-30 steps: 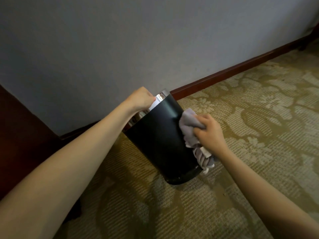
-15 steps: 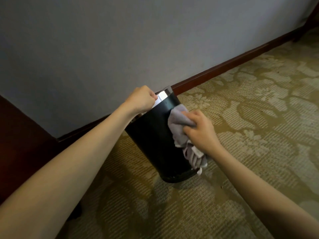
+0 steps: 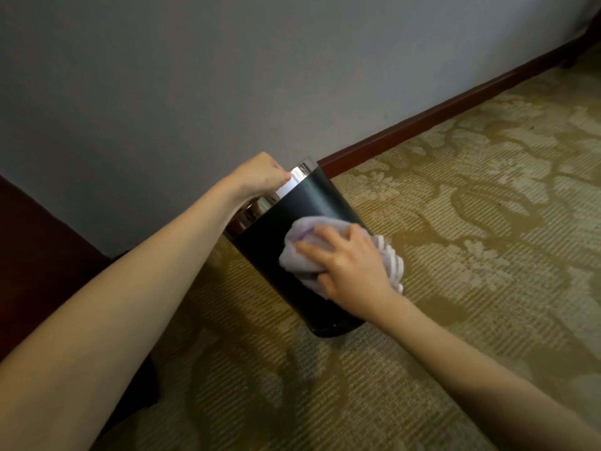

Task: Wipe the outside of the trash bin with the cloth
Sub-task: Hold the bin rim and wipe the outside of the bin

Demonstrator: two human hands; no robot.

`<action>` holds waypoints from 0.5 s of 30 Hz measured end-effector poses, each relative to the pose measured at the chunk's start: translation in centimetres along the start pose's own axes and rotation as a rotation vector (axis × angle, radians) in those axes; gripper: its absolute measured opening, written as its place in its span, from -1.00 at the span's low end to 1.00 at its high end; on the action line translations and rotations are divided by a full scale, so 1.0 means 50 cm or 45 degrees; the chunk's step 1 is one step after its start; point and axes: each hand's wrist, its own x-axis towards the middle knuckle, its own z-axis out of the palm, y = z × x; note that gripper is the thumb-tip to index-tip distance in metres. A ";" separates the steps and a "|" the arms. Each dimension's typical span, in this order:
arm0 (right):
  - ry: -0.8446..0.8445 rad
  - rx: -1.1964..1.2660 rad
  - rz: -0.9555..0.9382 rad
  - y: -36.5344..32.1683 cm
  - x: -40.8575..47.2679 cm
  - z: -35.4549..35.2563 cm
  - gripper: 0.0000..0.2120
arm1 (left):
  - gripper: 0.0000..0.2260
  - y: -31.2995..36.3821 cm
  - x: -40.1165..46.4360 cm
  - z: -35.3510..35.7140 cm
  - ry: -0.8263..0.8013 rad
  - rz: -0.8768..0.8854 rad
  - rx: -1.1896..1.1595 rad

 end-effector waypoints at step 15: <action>0.051 0.142 0.398 0.015 0.089 -0.004 -0.56 | -0.62 -0.032 0.017 -0.015 -0.062 0.030 0.055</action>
